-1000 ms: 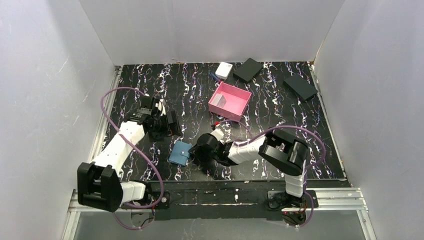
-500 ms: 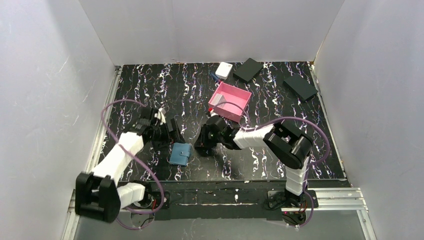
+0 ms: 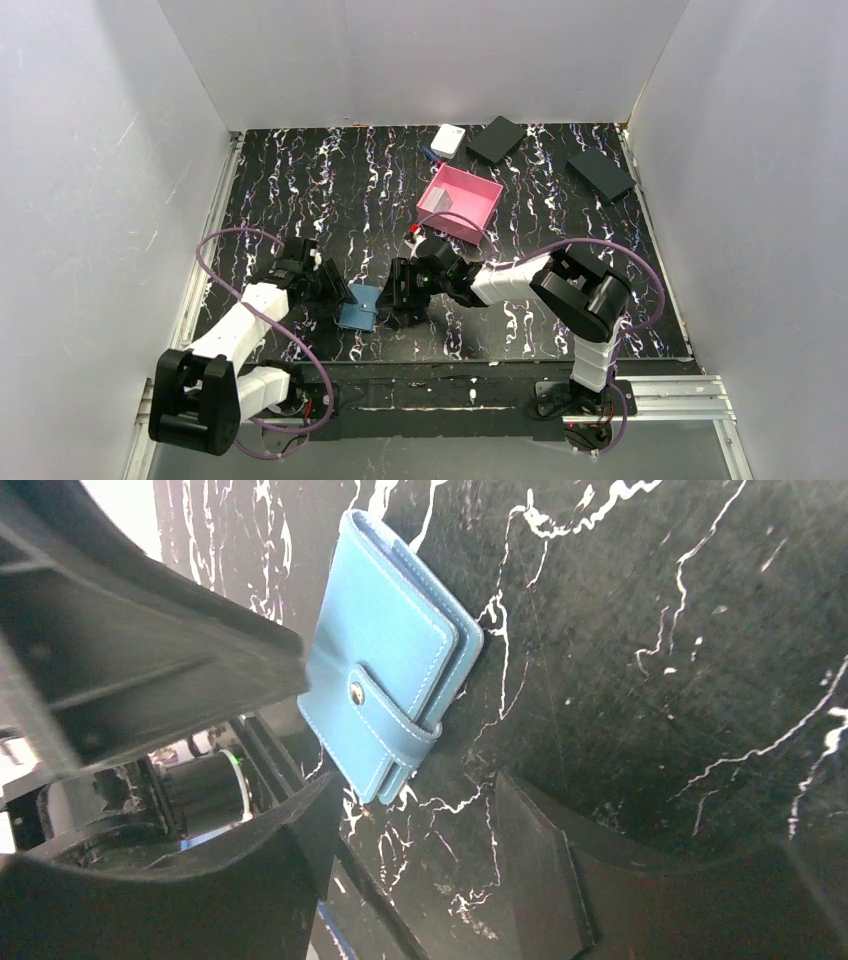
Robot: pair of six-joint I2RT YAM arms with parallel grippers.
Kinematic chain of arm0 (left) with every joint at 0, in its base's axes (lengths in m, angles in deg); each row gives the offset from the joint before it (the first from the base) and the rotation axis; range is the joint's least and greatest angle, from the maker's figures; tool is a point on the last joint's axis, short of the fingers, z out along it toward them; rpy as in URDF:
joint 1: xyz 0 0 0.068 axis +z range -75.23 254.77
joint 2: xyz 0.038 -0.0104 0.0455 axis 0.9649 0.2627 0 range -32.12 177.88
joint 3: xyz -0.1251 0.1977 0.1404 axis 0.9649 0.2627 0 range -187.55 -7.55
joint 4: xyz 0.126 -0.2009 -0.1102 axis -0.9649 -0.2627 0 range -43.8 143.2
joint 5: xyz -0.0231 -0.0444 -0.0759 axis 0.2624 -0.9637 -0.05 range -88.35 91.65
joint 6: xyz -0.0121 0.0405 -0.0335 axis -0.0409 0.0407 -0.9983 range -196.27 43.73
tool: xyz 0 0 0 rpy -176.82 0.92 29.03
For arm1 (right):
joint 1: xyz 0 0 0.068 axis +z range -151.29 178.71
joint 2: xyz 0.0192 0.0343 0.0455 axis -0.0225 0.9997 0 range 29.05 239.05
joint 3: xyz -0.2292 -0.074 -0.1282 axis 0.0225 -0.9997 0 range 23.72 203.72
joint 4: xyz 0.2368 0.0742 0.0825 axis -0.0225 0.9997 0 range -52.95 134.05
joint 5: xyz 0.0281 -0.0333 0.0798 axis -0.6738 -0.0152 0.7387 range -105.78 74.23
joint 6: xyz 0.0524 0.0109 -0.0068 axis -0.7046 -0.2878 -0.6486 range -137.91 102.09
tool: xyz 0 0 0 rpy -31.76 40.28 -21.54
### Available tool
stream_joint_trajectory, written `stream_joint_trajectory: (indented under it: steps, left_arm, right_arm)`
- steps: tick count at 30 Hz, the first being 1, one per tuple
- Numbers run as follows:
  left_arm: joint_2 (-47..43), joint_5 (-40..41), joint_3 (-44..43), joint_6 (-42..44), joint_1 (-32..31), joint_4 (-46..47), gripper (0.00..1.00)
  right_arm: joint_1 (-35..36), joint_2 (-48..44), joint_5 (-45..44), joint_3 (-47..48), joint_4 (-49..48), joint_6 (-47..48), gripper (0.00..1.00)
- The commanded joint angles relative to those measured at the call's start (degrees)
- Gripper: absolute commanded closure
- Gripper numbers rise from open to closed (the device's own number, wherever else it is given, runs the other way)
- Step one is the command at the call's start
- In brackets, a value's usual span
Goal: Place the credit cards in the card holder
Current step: Open the card holder at the center of the board.
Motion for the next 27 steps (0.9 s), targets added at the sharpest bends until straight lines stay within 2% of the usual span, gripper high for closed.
stream_joint_trajectory:
  steps: [1, 4, 6, 12, 19, 23, 27]
  left_arm:
    - [0.7, -1.1, 3.7, -2.3, 0.1, 3.8, 0.52]
    - [0.4, -1.0, 5.7, -3.2, -0.1, 4.7, 0.60]
    - [0.3, -0.4, 6.6, -3.5, -0.2, 4.7, 0.61]
    - [1.8, -1.8, 8.6, -4.6, -0.3, 6.3, 0.72]
    - [-0.9, -4.8, 10.3, -5.4, -0.3, 7.3, 0.73]
    - [-4.7, -7.4, 11.1, -5.9, -0.4, 8.1, 0.73]
    - [-5.1, -10.0, 12.7, -8.4, -0.4, 11.6, 0.74]
  right_arm:
    - [0.8, 0.9, 1.9, -2.6, -0.6, -2.0, 0.33]
    - [1.0, 2.3, 3.4, -3.2, -4.1, -3.7, 0.33]
    - [1.1, 3.2, 3.6, -3.5, -6.5, -4.8, 0.34]
    - [1.5, 7.4, 6.1, -1.2, -14.0, -8.3, 0.42]
    - [1.6, 7.6, 7.9, -0.3, -21.9, -9.2, 0.50]
    - [1.8, 8.2, 7.7, 0.0, -22.3, -7.8, 0.52]
    - [2.4, 8.9, 6.2, 0.5, -20.2, -7.0, 0.66]
